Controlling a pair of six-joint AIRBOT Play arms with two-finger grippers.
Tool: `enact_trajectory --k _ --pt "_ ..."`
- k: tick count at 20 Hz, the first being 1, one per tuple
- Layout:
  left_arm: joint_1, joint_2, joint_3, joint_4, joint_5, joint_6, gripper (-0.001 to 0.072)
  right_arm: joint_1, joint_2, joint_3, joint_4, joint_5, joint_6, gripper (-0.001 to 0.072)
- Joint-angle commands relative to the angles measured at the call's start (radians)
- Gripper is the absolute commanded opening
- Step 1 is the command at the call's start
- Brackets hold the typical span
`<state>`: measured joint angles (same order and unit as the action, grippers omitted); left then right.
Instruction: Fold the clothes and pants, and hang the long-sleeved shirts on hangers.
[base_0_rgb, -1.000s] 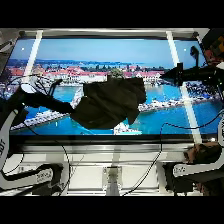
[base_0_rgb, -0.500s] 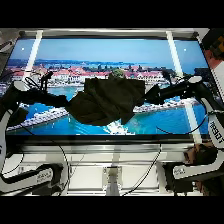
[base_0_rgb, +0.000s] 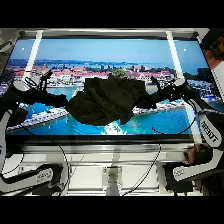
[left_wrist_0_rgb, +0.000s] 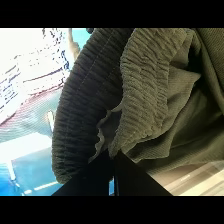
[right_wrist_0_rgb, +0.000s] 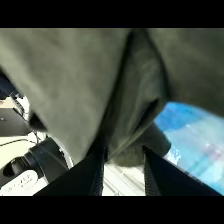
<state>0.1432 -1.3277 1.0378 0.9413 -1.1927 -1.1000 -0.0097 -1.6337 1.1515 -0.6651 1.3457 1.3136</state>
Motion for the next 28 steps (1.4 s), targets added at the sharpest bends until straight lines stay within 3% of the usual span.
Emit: enact_trajectory --k 1,4,5,6,9,11,13,19,25,28 --pt "0.001 0.001 0.001 -0.003 -0.001 0.000 0.0022 0.023 -0.032 0.000 0.016 -0.034 0.014 0.0281" --pt "0.000 0.001 0.001 -0.042 0.002 0.000 0.0022 0.026 -0.036 0.000 0.063 -0.082 0.013 0.0265" --pt "0.000 0.000 0.001 -0.061 0.011 0.001 0.0022 0.030 -0.036 0.000 0.076 -0.100 0.007 0.0165" --pt "-0.003 0.001 0.001 -0.077 0.032 0.000 0.0022 0.035 -0.036 0.000 0.092 -0.123 0.001 0.0016" --pt "-0.005 0.009 0.001 -0.142 0.211 -0.023 0.0020 0.018 -0.025 0.030 0.159 -0.126 0.001 0.0014" --pt "0.021 0.031 0.001 -0.138 0.381 -0.143 0.0021 -0.056 0.014 0.096 0.159 -0.126 0.017 0.0014" --pt "0.073 0.049 0.002 -0.103 0.443 -0.180 0.0021 -0.175 0.053 0.173 0.117 -0.126 0.065 0.0014" --pt "0.170 0.073 0.001 0.213 0.358 -0.353 0.0021 -0.518 0.069 0.377 0.074 -0.109 0.154 0.0014" --pt "0.168 0.076 0.001 0.383 0.337 -0.520 0.0020 -0.644 0.068 0.459 -0.133 -0.085 0.273 0.0013" --pt "0.168 0.078 -0.002 0.421 0.302 -0.536 0.0020 -0.657 0.062 0.461 -0.237 -0.074 0.278 0.0014"
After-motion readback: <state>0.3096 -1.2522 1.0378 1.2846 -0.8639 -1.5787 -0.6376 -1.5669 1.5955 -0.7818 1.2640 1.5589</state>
